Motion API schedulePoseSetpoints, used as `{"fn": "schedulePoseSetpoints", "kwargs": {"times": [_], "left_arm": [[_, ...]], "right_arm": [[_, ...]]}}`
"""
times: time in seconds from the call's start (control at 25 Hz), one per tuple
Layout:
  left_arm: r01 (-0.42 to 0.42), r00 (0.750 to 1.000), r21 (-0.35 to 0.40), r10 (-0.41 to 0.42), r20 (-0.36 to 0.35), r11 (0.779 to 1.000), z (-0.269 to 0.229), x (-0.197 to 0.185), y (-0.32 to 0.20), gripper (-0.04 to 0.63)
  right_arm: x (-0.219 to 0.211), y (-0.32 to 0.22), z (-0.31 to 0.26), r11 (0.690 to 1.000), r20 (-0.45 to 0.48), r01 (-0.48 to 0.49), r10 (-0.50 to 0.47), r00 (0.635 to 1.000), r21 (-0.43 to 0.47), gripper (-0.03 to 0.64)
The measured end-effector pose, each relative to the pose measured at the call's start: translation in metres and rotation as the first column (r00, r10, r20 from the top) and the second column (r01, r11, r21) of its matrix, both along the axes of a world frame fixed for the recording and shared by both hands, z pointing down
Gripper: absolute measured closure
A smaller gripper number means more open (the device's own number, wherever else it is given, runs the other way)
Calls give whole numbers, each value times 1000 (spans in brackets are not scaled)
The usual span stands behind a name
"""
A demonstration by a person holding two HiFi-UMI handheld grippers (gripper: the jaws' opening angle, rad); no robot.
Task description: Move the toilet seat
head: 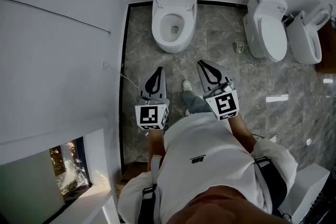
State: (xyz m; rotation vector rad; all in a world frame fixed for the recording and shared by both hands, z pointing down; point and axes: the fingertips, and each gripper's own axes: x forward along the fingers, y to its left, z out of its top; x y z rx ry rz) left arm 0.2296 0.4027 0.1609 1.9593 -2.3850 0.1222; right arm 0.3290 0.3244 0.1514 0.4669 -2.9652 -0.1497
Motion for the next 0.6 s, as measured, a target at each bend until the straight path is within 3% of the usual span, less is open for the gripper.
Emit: {"fn": "schedulePoseSetpoints", "kwargs": {"times": [0.6], "left_arm": [[20, 1000, -8, -20, -5, 1000, -10, -74, -69, 563]], "right_arm": [[-74, -77, -5, 1000, 7, 7, -7, 1000, -21, 580]]}}
